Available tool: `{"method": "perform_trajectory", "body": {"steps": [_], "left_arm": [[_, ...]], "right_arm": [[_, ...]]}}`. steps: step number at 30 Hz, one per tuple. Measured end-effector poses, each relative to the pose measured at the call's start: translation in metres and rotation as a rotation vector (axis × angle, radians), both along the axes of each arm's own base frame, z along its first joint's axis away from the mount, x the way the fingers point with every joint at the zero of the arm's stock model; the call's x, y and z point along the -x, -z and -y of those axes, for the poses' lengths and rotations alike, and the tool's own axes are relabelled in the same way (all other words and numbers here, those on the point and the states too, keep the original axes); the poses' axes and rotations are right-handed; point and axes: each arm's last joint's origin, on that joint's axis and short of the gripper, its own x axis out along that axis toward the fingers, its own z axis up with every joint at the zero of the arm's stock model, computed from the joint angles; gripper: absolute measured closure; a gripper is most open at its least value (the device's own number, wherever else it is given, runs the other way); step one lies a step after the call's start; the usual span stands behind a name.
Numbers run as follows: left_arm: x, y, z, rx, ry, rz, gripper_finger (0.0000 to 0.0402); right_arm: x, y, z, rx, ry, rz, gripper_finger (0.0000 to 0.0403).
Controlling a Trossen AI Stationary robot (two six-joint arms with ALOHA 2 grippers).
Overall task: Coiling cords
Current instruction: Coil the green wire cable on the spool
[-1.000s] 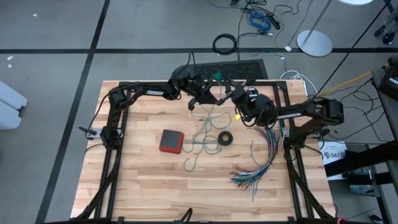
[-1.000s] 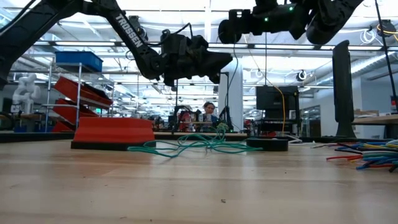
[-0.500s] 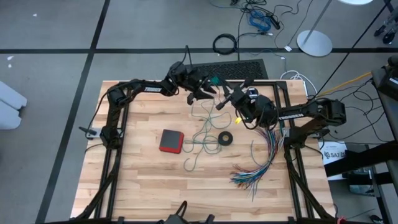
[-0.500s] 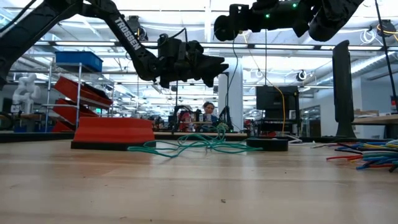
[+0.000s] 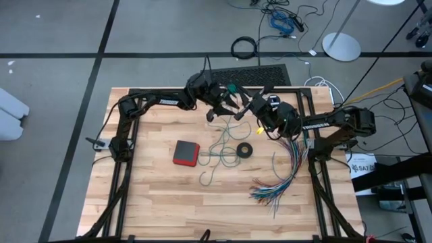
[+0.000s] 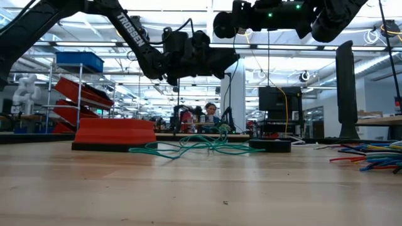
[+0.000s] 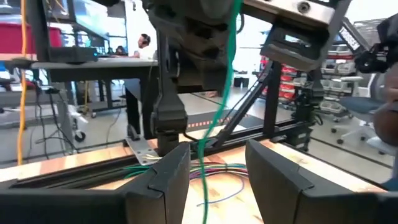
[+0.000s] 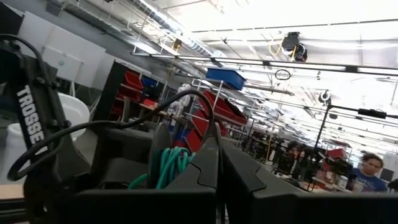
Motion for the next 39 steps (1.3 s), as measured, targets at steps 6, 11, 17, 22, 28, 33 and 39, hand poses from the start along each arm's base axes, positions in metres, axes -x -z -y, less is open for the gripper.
{"method": "perform_trajectory", "body": {"steps": [6,11,17,22,28,33,39], "left_arm": [[0.0,-0.002,0.0,-0.002,-0.02,0.018,0.0239],[-0.001,-0.004,0.0,0.021,-0.048,0.023,0.0239],[-0.006,-0.004,0.01,0.021,-0.037,0.027,0.024],[-0.006,-0.004,0.008,0.019,-0.056,0.034,0.0241],[-0.006,-0.005,0.009,0.012,-0.058,0.043,0.0271],[-0.002,-0.001,0.01,-0.002,-0.077,0.072,0.0293],[-0.003,-0.001,0.012,-0.004,-0.092,0.085,0.0295]], "right_arm": [[0.0,0.001,0.0,-0.001,-0.001,-0.008,0.0403],[-0.001,0.0,-0.001,0.008,-0.024,-0.005,0.0403],[0.0,0.0,-0.001,0.003,-0.029,0.004,0.0403],[-0.001,0.0,-0.001,0.002,-0.032,0.007,0.0403],[0.002,-0.003,-0.002,0.005,-0.036,0.013,0.0403],[0.004,-0.007,-0.003,0.01,-0.062,0.026,0.0403],[0.004,-0.007,-0.004,0.007,-0.099,0.036,0.0403]]}}
